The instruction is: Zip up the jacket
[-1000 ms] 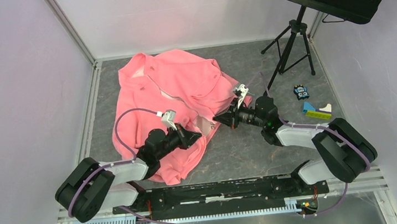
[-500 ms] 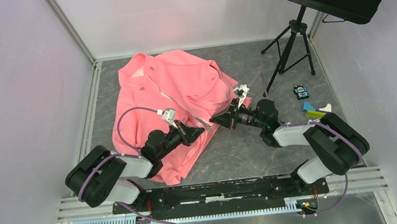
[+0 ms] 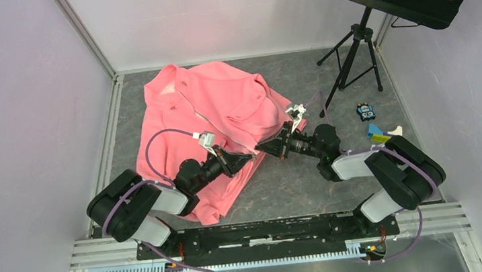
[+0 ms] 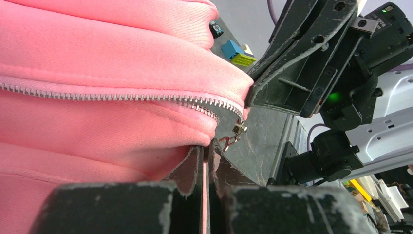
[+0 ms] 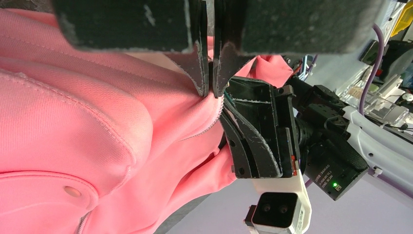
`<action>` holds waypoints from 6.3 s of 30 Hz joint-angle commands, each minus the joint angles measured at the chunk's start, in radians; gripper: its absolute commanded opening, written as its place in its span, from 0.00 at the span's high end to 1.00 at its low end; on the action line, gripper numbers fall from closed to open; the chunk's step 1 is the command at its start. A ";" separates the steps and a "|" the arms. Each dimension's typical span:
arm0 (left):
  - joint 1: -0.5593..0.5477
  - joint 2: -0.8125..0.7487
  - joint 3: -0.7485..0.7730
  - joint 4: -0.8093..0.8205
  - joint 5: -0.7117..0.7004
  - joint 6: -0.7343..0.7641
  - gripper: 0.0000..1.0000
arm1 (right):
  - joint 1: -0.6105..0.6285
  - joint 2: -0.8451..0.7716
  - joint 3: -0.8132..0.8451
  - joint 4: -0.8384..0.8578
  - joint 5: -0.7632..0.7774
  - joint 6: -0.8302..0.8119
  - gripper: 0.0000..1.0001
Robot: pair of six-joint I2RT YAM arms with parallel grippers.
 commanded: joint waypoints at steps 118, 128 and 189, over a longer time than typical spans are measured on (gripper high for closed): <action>-0.044 -0.020 -0.048 0.234 0.013 -0.081 0.98 | 0.005 0.155 0.018 0.371 0.021 0.217 1.00; -0.044 -0.050 -0.084 0.190 -0.087 -0.111 0.98 | -0.006 0.001 0.036 -0.153 0.051 -0.091 0.97; -0.043 -0.623 0.007 -0.860 -0.268 0.037 0.98 | 0.076 -0.028 0.394 -0.987 0.141 -0.613 1.00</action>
